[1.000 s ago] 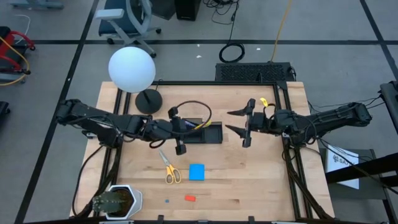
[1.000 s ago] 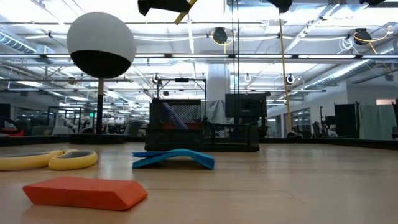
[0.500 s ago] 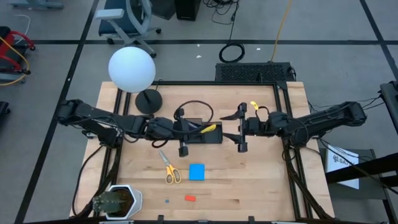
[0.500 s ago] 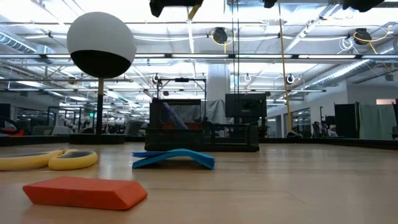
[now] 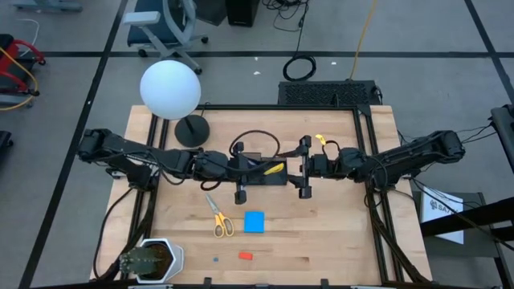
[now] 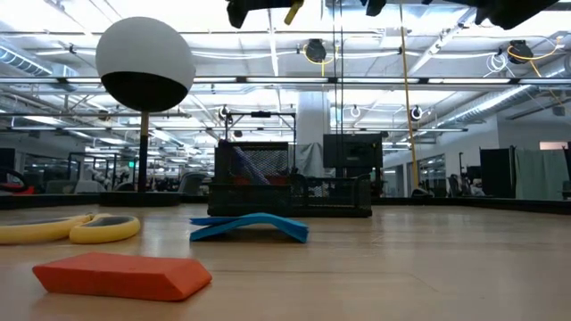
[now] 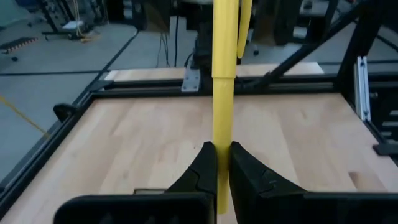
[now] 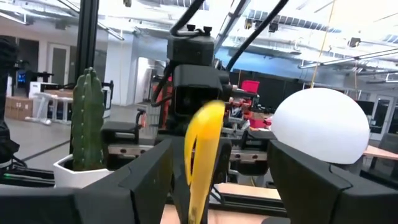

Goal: Pick and place office supplies into organizer
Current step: Put the yellow pen into the desk organizer

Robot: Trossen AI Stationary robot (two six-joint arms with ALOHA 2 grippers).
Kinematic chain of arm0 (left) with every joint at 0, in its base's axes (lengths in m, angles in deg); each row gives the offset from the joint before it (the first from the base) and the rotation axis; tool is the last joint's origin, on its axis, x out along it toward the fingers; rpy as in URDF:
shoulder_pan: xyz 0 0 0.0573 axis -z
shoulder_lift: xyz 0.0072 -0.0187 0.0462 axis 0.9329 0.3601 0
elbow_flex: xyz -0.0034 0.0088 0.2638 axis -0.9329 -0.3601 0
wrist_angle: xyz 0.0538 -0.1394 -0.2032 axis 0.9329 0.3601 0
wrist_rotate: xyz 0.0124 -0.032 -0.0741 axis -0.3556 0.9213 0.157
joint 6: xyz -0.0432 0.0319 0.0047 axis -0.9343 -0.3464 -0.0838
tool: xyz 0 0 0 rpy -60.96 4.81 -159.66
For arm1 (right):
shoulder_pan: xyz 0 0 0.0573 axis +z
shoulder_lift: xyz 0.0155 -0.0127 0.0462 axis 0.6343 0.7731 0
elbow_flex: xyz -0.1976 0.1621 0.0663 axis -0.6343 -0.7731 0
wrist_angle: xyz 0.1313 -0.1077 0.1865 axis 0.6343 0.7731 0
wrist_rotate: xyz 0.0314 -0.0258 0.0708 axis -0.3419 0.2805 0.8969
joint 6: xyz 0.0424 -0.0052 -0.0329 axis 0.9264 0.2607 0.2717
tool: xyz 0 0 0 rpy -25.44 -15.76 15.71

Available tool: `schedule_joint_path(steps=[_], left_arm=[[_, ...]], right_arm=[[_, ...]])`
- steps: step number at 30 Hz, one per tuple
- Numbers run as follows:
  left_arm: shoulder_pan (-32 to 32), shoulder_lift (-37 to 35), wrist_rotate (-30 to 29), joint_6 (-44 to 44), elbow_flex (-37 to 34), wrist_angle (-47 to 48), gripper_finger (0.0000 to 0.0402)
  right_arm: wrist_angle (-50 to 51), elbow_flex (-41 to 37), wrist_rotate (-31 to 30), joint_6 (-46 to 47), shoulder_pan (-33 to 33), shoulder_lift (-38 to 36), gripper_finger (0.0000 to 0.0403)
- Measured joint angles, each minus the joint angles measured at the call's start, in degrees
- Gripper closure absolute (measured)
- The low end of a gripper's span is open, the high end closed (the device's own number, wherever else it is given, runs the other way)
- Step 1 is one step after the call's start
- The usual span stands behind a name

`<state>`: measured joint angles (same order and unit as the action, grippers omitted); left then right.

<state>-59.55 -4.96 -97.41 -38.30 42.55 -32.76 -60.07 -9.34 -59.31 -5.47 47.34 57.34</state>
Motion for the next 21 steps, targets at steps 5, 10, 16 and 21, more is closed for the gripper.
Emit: schedule_joint_path(steps=[5,10,16,21], left_arm=[[-0.4,0.9,0.8,-0.1,0.0,-1.8,0.0384],[-0.9,1.8,2.3,-0.1,0.0,-2.1,0.0385],[-1.2,2.3,2.3,-0.1,0.0,-3.0,0.0384],[-1.2,2.2,2.2,0.1,0.0,-3.2,0.0386]], right_arm=[[-2.4,0.0,0.0,0.0,0.0,1.1,0.0149],[-2.6,0.0,0.0,0.2,-0.1,1.2,0.0172],[-2.7,0.0,0.2,1.5,-0.2,1.2,0.0283],[-2.3,0.0,0.9,1.2,-0.1,1.2,0.0358]])
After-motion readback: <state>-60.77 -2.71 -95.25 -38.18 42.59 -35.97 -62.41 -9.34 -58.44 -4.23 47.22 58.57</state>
